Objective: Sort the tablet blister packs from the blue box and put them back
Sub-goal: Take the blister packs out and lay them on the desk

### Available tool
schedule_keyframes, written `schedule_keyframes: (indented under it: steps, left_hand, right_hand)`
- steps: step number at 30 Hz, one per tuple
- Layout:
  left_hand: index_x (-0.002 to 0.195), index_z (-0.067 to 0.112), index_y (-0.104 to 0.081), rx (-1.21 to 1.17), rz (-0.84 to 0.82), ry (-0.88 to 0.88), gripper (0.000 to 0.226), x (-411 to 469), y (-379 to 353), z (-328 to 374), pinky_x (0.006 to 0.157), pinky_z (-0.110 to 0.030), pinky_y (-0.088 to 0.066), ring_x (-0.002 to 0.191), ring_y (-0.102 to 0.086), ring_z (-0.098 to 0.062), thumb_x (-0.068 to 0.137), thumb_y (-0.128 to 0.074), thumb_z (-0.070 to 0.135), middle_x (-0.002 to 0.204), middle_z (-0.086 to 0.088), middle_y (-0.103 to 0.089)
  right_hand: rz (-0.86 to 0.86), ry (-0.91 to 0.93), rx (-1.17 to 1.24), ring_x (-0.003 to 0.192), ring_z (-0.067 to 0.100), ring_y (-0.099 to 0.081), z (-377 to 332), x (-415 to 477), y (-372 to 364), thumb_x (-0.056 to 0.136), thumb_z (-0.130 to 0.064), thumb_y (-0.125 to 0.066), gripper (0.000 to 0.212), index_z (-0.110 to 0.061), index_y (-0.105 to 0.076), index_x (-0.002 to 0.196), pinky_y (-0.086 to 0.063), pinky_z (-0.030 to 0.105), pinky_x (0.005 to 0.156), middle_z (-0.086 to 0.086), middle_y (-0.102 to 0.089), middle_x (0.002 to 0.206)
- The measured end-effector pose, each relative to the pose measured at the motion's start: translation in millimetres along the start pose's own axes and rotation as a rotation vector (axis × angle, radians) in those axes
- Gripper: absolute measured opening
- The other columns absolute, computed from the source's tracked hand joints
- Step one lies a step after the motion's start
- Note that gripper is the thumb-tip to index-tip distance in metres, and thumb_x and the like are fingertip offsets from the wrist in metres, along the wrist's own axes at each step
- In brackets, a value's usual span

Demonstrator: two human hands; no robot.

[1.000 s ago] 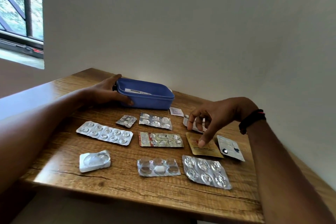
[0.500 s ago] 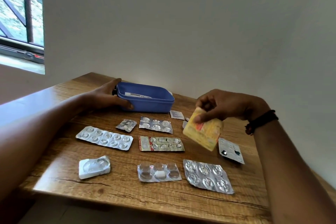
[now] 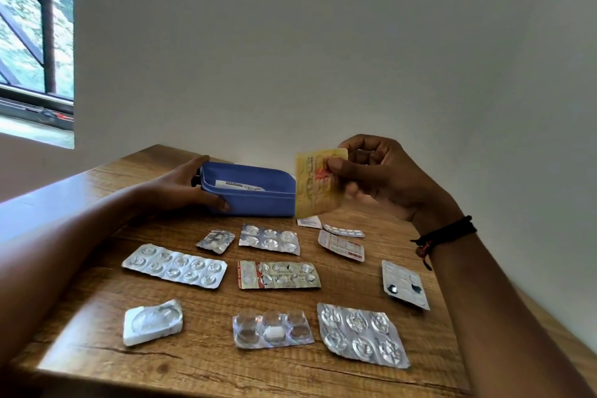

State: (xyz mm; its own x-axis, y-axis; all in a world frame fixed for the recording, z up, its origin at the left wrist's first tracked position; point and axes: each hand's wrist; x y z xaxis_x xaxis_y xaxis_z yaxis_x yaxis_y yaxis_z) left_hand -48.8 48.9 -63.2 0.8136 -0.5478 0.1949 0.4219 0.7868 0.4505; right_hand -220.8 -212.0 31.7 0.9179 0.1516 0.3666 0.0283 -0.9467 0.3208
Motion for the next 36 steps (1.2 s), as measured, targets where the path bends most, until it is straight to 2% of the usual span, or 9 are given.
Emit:
schedule_keyframes:
  steps: [4,7,11,15,20,27,30,32,36]
  left_hand:
    - [0.118,0.031,-0.037,-0.042,0.016,-0.002,0.079,0,0,-1,0.075,-0.021,-0.045,0.098,-0.056,-0.006,0.061,-0.090,0.023,0.105,0.012,-0.057]
    - [0.117,0.031,-0.036,-0.042,0.018,-0.005,0.071,1,0,-3,0.072,-0.018,-0.044,0.095,-0.056,-0.005,0.067,-0.085,0.014,0.102,0.014,-0.056]
    - [0.125,0.028,-0.039,-0.029,0.008,-0.007,0.074,2,0,-4,0.072,-0.017,-0.045,0.096,-0.056,-0.004,0.068,-0.084,0.014,0.104,0.014,-0.056]
    - [0.112,0.036,-0.035,-0.020,0.022,-0.011,0.070,4,1,-6,0.065,-0.010,-0.041,0.089,-0.055,0.001,0.068,-0.085,0.015,0.098,0.020,-0.053]
    - [0.103,0.042,-0.038,-0.030,0.014,-0.017,0.066,4,2,-7,0.064,-0.009,-0.044,0.092,-0.058,-0.001,0.066,-0.086,0.018,0.101,0.017,-0.057]
    - [0.109,0.039,-0.042,-0.016,0.008,-0.040,0.066,4,2,-7,0.074,-0.017,-0.047,0.102,-0.059,-0.009,0.065,-0.086,0.017,0.111,0.009,-0.060]
    - [0.113,0.035,-0.045,-0.017,0.006,-0.041,0.068,3,2,-6,0.076,-0.021,-0.048,0.103,-0.060,-0.011,0.063,-0.089,0.020,0.112,0.007,-0.062]
    - [0.109,0.038,-0.044,-0.035,0.006,-0.038,0.072,2,1,-5,0.078,-0.022,-0.048,0.104,-0.059,-0.011,0.058,-0.091,0.023,0.111,0.007,-0.061]
    - [0.116,0.033,-0.040,-0.041,0.006,-0.028,0.072,3,0,-6,0.079,-0.023,-0.048,0.103,-0.058,-0.010,0.063,-0.086,0.015,0.110,0.007,-0.060]
  right_hand:
    - [-0.004,0.120,0.025,0.081,0.020,-0.072,3,1,1,0.057,-0.016,-0.083,0.017,-0.019,-0.076,0.073,-0.058,0.026,0.069,0.004,-0.075,0.085]
    - [-0.033,0.196,-0.032,0.091,0.018,-0.070,4,2,-1,0.060,-0.010,-0.082,0.017,-0.020,-0.078,0.073,-0.056,0.025,0.079,0.000,-0.074,0.089]
    - [-0.108,0.255,-0.123,0.098,0.014,-0.066,-1,1,-4,0.065,-0.010,-0.079,0.015,-0.020,-0.079,0.076,-0.054,0.026,0.084,-0.004,-0.072,0.093]
    - [-0.137,0.293,-0.153,0.097,0.012,-0.066,-7,-1,-7,0.066,-0.004,-0.076,0.021,-0.022,-0.080,0.076,-0.053,0.023,0.084,-0.006,-0.073,0.092]
    - [-0.224,0.294,-0.128,0.096,0.012,-0.066,-16,-5,-13,0.064,-0.023,-0.084,0.013,-0.025,-0.079,0.075,-0.053,0.024,0.082,-0.005,-0.072,0.093]
    - [-0.241,0.280,-0.096,0.093,0.012,-0.067,-15,-5,-12,0.065,-0.022,-0.083,0.013,-0.025,-0.079,0.077,-0.054,0.024,0.081,-0.004,-0.073,0.092]
    - [-0.142,0.224,-0.058,0.078,0.015,-0.069,-8,-1,-10,0.066,-0.019,-0.081,0.016,-0.018,-0.079,0.081,-0.055,0.024,0.068,0.002,-0.075,0.085]
    - [-0.018,0.137,-0.068,0.065,0.014,-0.066,-2,3,-4,0.064,-0.025,-0.083,0.020,-0.018,-0.078,0.082,-0.052,0.022,0.056,0.005,-0.075,0.080]
    - [0.165,-0.090,0.023,0.070,0.017,-0.069,17,6,14,0.064,-0.020,-0.083,0.026,-0.010,-0.075,0.086,-0.054,0.021,0.055,0.012,-0.075,0.088]
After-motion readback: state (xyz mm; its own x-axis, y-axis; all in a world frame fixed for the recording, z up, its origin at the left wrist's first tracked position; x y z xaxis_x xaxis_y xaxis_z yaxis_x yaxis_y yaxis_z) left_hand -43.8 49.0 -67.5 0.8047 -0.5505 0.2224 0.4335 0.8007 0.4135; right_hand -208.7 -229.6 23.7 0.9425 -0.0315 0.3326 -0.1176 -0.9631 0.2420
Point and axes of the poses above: each hand's wrist, its own x-axis towards the middle knuckle, its own y-axis out of the back of the hand, z = x × y
